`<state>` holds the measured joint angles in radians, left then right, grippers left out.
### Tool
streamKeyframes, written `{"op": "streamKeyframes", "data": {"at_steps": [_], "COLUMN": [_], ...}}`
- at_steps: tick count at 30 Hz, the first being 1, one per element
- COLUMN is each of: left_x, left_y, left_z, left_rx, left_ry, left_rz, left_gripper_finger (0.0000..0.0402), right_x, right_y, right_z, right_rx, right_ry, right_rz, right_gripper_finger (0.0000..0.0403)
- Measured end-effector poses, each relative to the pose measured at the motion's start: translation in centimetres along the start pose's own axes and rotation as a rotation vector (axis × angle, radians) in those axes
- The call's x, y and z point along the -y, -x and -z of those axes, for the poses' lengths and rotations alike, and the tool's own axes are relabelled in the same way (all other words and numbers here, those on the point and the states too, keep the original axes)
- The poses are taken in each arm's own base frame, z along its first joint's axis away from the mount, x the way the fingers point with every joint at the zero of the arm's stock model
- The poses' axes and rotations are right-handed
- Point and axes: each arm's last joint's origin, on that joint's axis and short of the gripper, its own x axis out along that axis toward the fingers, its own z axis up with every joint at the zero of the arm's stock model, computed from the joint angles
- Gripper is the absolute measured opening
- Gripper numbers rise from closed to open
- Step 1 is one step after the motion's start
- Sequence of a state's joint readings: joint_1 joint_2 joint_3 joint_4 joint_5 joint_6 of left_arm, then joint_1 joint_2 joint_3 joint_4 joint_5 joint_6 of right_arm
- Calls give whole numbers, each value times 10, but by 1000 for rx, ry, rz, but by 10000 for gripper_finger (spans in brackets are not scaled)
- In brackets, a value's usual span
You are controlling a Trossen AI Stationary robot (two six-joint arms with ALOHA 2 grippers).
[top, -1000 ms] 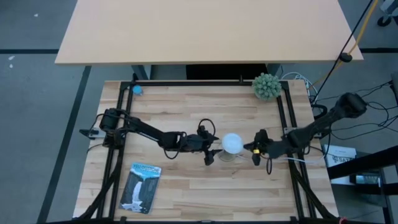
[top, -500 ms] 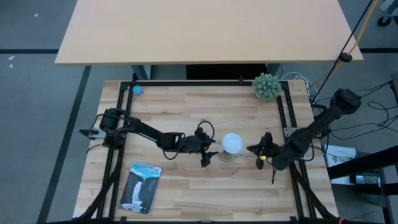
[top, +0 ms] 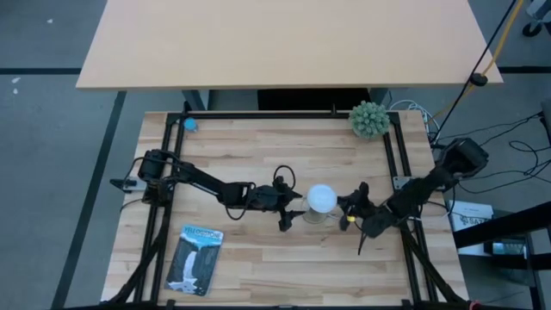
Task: Screw lightbulb
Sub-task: Insert the lightbulb into the bronze lamp socket
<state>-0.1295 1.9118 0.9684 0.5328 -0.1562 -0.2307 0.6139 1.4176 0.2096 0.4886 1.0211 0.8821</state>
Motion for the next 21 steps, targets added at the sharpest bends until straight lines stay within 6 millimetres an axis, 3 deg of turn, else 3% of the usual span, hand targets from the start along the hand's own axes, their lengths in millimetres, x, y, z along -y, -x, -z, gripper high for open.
{"op": "streamKeyframes", "data": {"at_steps": [10,17,21], "left_x": [7,8,5], "left_y": [0,-3,-3], "left_z": [-12,-20,-18], "left_rx": [82,88,63], "left_ry": [22,-10,-12], "left_rz": [31,40,28], "left_gripper_finger": [284,283,247], "right_x": [-11,-9,-10], "right_y": [-11,-16,-17], "right_z": [-22,-25,-26], "right_rx": [103,80,74], "right_ry": [38,34,30], "right_rz": [-73,-102,-114], "right_gripper_finger": [0,0,0]}}
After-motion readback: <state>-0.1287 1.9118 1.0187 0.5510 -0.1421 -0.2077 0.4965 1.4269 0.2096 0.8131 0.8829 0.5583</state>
